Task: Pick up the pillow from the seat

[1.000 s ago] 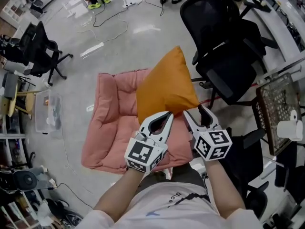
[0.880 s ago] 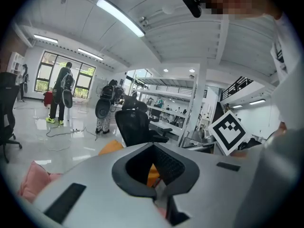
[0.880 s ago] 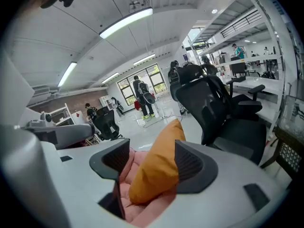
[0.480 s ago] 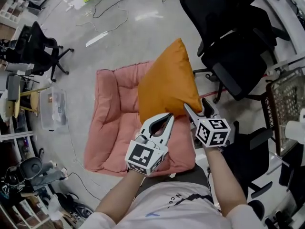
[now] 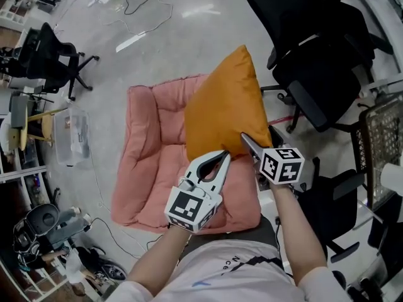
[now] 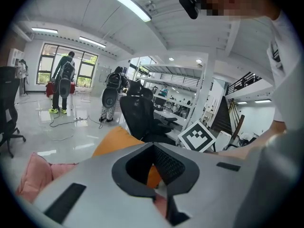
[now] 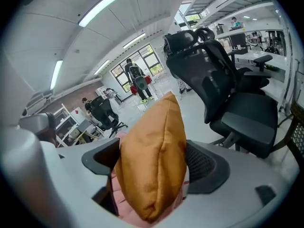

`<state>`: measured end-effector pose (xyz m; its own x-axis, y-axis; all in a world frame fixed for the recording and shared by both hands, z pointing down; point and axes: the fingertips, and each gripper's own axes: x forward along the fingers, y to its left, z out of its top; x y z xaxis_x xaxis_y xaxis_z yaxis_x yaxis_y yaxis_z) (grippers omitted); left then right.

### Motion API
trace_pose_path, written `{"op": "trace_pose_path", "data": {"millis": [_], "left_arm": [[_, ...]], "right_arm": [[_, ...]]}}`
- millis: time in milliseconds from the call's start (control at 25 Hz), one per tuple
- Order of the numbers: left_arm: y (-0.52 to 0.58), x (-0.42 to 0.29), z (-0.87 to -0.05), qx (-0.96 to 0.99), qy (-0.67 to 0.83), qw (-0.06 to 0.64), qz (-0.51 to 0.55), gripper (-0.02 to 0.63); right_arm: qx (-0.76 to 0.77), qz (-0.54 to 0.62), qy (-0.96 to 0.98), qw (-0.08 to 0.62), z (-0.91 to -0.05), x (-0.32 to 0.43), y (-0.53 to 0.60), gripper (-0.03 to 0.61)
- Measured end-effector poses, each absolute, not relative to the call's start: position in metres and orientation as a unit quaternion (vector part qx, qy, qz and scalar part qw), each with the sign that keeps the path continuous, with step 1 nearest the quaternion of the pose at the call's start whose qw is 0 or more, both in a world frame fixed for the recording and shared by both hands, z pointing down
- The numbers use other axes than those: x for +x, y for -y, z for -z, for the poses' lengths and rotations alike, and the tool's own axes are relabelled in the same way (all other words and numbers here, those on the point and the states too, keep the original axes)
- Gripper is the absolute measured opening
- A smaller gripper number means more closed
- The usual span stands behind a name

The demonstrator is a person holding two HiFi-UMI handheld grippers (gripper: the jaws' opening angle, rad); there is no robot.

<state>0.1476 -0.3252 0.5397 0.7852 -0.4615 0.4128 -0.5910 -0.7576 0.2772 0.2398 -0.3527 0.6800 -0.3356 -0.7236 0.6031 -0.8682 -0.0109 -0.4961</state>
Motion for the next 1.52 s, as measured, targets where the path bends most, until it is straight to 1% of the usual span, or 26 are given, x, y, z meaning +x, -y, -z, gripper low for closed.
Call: {"op": "trace_pose_path", "data": {"millis": [240, 440, 600, 800, 880, 1000, 1400, 1520], "left_arm": [[0.329, 0.144, -0.545, 0.92, 0.29, 0.205, -0.163, 0.011], [0.331, 0.139, -0.545, 0.918, 0.296, 0.207, -0.161, 0.011], [0.332, 0.131, -0.543, 0.916, 0.303, 0.208, -0.158, 0.011], [0.33, 0.125, -0.54, 0.915, 0.312, 0.207, -0.152, 0.011], [0.329, 0.122, -0.538, 0.915, 0.314, 0.207, -0.149, 0.011], [0.326, 0.115, -0.536, 0.913, 0.318, 0.209, -0.146, 0.011], [0.329, 0.085, -0.51, 0.911, 0.345, 0.192, -0.119, 0.011], [0.329, 0.073, -0.496, 0.91, 0.356, 0.186, -0.106, 0.011]], "right_arm": [[0.56, -0.446, 0.69, 0.106, -0.7, 0.238, 0.359, 0.4], [0.535, -0.476, 0.69, 0.102, -0.702, 0.233, 0.36, 0.388], [0.524, -0.484, 0.693, 0.106, -0.701, 0.227, 0.359, 0.288], [0.508, -0.489, 0.702, 0.101, -0.697, 0.22, 0.356, 0.187], [0.489, -0.503, 0.707, 0.086, -0.692, 0.212, 0.356, 0.162], [0.458, -0.532, 0.71, 0.054, -0.684, 0.198, 0.357, 0.142], [0.399, -0.567, 0.718, -0.062, -0.618, 0.157, 0.378, 0.091], [0.395, -0.577, 0.71, -0.088, -0.595, 0.154, 0.38, 0.083]]}}
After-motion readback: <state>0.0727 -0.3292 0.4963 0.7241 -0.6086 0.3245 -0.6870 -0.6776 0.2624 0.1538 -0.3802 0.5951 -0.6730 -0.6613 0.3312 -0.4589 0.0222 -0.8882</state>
